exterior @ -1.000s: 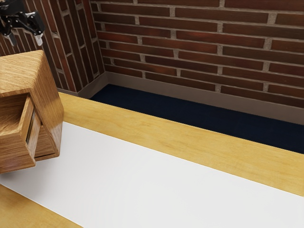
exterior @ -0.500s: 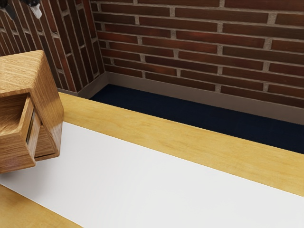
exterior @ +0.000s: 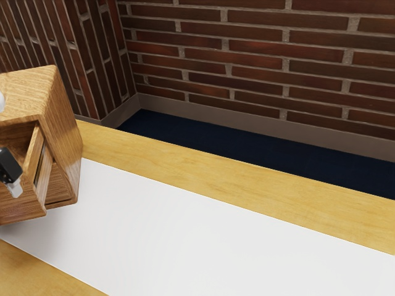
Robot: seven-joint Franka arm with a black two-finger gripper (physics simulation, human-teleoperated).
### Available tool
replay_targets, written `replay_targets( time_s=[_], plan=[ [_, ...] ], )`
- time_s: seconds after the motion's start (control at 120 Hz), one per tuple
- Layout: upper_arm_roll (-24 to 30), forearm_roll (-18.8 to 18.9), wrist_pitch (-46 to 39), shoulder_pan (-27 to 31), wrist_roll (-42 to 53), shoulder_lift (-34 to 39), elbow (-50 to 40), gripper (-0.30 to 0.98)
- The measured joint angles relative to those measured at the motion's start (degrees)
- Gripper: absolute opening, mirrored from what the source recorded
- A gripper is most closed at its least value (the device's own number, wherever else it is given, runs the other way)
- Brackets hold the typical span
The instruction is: Push the drawer handle with one arm to close the drawer
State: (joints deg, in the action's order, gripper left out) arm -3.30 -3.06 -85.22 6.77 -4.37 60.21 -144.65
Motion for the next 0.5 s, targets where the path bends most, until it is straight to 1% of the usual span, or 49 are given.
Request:
replay_targets(
  time_s=[0.117, 0.183, 0.3, 0.392, 0.5],
  plan=[
    [0.31, -1.35, -0.26, 5.22, -0.36, 5.79, -6.05, 0.67],
    [-0.06, -0.7, -0.44, 7.08, -0.41, 8.37, -8.98, 0.67],
    [-0.95, 3.0, -0.63, 8.79, -0.48, 10.28, -11.61, 0.67],
    [-3.53, 5.62, -0.75, 10.61, -0.58, 10.71, -12.34, 0.67],
    [-5.21, 8.0, -0.83, 12.93, -0.93, 10.57, -12.87, 0.67]
  ],
)
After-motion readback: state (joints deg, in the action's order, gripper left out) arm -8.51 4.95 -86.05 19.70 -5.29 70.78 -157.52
